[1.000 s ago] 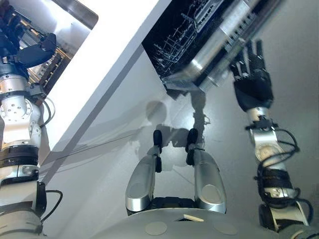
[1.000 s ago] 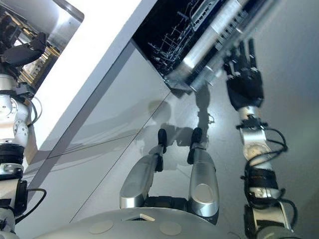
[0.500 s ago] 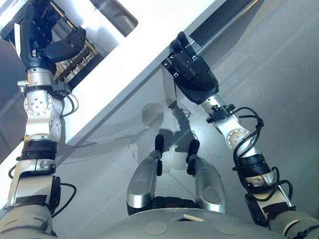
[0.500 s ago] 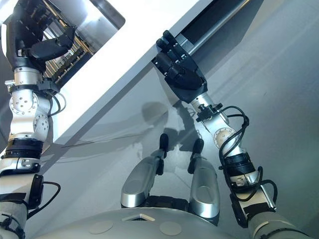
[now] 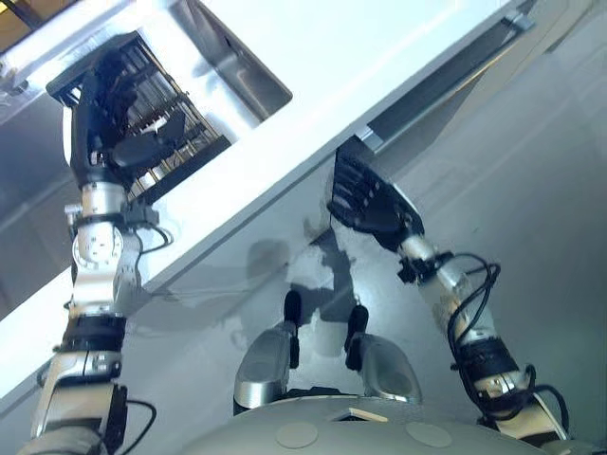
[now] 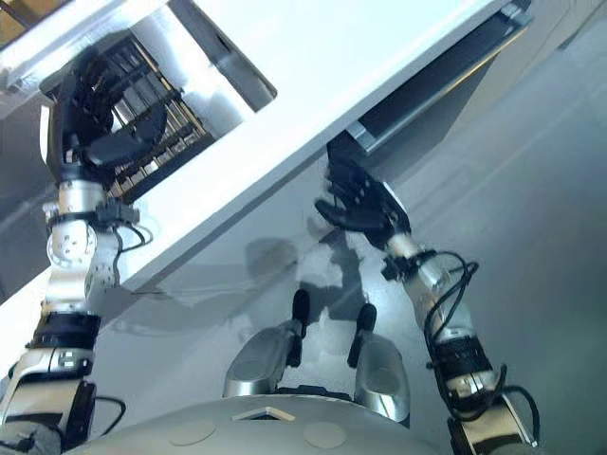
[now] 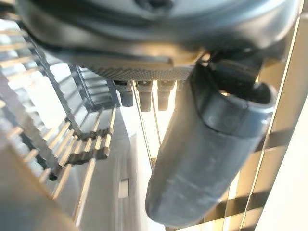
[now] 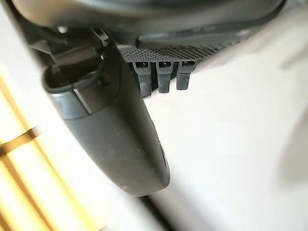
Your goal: Pick up plates and place into dishwasher.
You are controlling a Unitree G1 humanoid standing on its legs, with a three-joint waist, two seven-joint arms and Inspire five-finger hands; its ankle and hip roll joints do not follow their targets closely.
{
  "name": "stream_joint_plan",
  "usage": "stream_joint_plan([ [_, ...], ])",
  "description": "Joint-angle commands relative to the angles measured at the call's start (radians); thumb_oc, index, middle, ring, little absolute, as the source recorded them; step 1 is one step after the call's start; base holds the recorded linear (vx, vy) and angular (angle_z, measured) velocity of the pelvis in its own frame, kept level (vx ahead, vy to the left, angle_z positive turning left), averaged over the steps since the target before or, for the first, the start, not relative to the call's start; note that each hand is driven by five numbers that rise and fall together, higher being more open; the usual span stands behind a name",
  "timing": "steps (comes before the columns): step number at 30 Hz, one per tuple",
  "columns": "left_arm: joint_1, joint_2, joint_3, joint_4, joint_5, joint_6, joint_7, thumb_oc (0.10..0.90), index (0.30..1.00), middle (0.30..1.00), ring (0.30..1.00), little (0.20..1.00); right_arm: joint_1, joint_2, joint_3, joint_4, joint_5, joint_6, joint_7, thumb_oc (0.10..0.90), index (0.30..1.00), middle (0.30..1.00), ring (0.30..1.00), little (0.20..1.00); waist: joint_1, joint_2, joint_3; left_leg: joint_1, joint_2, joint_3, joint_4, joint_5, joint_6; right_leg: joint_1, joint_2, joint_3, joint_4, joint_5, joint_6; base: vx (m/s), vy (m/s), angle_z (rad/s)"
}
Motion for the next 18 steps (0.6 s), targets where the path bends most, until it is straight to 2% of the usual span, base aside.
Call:
stream_joint_plan([
  [1, 0.058, -0.024, 0.052, -0.002, 0.050, -0.118, 0.006, 0.800, 0.900, 0.900, 0.900, 0.900, -0.002, 0.033, -0.051, -0.057, -0.166, -0.225, -0.061, 0.800, 0.900, 0.900, 0.900, 0.900, -0.015, -0.044, -0.076, 0.051, -0.084, 0.080, 0.014, -0.159, 0.084, -0.030, -0.013, 0.076, 0.023, -0.043, 0.090, -0.02, -0.035, -0.11],
  [2, 0.064, -0.035, 0.057, 0.003, 0.049, -0.121, 0.006, 0.800, 0.900, 0.900, 0.900, 0.900, 0.015, 0.028, -0.060, -0.037, -0.204, -0.249, -0.081, 0.800, 0.900, 0.900, 0.900, 0.900, -0.022, -0.044, -0.083, 0.057, -0.081, 0.084, 0.010, -0.160, 0.082, -0.023, -0.011, 0.078, 0.020, -0.046, 0.089, -0.02, -0.041, -0.08],
  [5, 0.070, -0.068, 0.064, 0.022, 0.037, -0.115, 0.003, 0.800, 0.900, 0.900, 0.900, 0.900, 0.064, 0.033, -0.083, 0.052, -0.296, -0.237, -0.135, 0.800, 0.900, 0.900, 0.900, 0.900, -0.043, -0.043, -0.114, 0.085, -0.070, 0.087, -0.017, -0.155, 0.070, 0.006, 0.003, 0.083, 0.009, -0.058, 0.084, -0.03, -0.075, -0.01],
  [9, 0.055, -0.093, 0.058, 0.047, 0.032, -0.107, 0.008, 0.800, 0.900, 0.900, 0.900, 0.900, 0.087, 0.023, -0.080, 0.206, -0.353, -0.183, -0.148, 0.800, 0.900, 0.900, 0.900, 0.900, -0.055, -0.041, -0.141, 0.113, -0.060, 0.088, -0.045, -0.147, 0.052, 0.039, 0.014, 0.081, -0.006, -0.070, 0.079, -0.03, -0.067, 0.00],
  [11, 0.045, -0.097, 0.055, 0.059, 0.025, -0.101, 0.008, 0.800, 0.900, 0.900, 0.900, 0.900, 0.088, 0.016, -0.080, 0.323, -0.395, -0.168, -0.152, 0.800, 0.900, 0.900, 0.900, 0.900, -0.057, -0.039, -0.151, 0.125, -0.055, 0.087, -0.055, -0.145, 0.045, 0.055, 0.018, 0.079, -0.016, -0.072, 0.076, -0.02, -0.061, -0.03],
  [12, 0.045, -0.097, 0.055, 0.059, 0.025, -0.101, 0.008, 0.800, 0.900, 0.900, 0.900, 0.900, 0.088, 0.016, -0.080, 0.323, -0.395, -0.168, -0.152, 0.800, 0.900, 0.900, 0.900, 0.900, -0.057, -0.039, -0.151, 0.125, -0.055, 0.087, -0.055, -0.145, 0.045, 0.055, 0.018, 0.079, -0.016, -0.072, 0.076, -0.02, -0.051, 0.02],
  [15, 0.025, -0.097, 0.043, 0.090, 0.000, -0.088, -0.002, 0.800, 0.900, 0.900, 0.900, 0.900, 0.070, 0.005, -0.076, 0.549, -0.451, -0.125, -0.177, 0.800, 0.900, 0.900, 0.900, 0.900, -0.051, -0.034, -0.169, 0.145, -0.052, 0.085, -0.062, -0.150, 0.037, 0.084, 0.024, 0.075, -0.036, -0.077, 0.071, 0.00, -0.058, 0.03],
  [17, 0.015, -0.095, 0.038, 0.102, -0.014, -0.074, -0.006, 0.800, 0.900, 0.900, 0.900, 0.900, 0.060, 0.004, -0.079, 0.645, -0.461, -0.075, -0.171, 0.800, 0.900, 0.900, 0.900, 0.900, -0.048, -0.032, -0.177, 0.155, -0.051, 0.084, -0.063, -0.153, 0.034, 0.098, 0.028, 0.073, -0.044, -0.081, 0.068, 0.00, -0.055, 0.08],
  [18, 0.013, -0.095, 0.036, 0.106, -0.018, -0.071, -0.007, 0.800, 0.900, 0.900, 0.900, 0.900, 0.057, 0.003, -0.080, 0.676, -0.473, -0.073, -0.173, 0.800, 0.900, 0.900, 0.900, 0.900, -0.047, -0.031, -0.179, 0.158, -0.050, 0.084, -0.063, -0.154, 0.033, 0.101, 0.029, 0.073, -0.045, -0.082, 0.067, 0.00, -0.045, 0.10],
])
